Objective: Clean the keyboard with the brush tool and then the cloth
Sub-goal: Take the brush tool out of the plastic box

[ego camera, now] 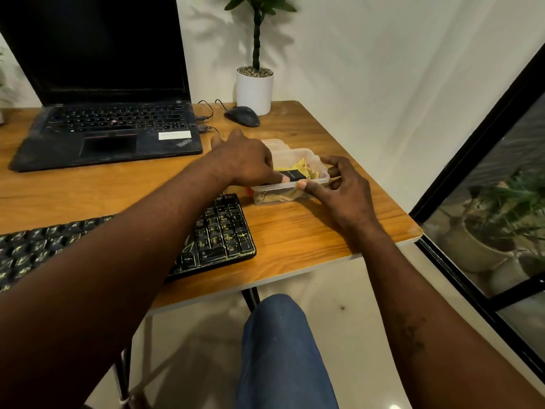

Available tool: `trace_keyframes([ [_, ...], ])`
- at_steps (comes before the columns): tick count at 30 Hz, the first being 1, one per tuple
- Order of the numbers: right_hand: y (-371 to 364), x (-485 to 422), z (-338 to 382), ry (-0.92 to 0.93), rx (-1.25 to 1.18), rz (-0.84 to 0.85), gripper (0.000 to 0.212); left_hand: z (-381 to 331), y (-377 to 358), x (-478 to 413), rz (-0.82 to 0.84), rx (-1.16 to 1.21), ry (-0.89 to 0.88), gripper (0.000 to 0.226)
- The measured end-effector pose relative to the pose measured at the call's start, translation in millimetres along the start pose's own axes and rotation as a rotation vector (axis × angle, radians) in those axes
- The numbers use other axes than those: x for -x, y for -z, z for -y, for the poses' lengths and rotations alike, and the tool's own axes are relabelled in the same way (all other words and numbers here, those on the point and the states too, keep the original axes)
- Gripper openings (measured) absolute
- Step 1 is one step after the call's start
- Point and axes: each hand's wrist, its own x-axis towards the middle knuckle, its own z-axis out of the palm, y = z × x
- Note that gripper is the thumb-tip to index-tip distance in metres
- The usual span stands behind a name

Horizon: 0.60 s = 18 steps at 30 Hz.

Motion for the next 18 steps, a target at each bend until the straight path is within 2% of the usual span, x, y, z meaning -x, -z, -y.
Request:
trace_keyframes([
  [5, 0.5, -0.1, -1.0, 0.014, 0.015, -0.003, 0.078, -4.9, 11.8, -6.2, 0.063, -0.17, -0.05, 0.046],
  [10, 0.1, -0.6, -2.1, 0.027, 0.026, -0.002, 0.079, -3.0, 14.4, -11.8, 0.031, -0.145, -0.098, 0.044],
  [15, -1.5, -1.9, -4.9, 0.02, 0.038, -0.019, 0.077, 4.5, 13.9, -6.9, -0.103, -0.132, -0.11, 0.054],
  [18, -1.8, -2.8, -5.9, 0.02, 0.043, -0.029, 0.078, 8.7, 15.2, 1.3, -0.243, -0.075, -0.112, 0.059],
])
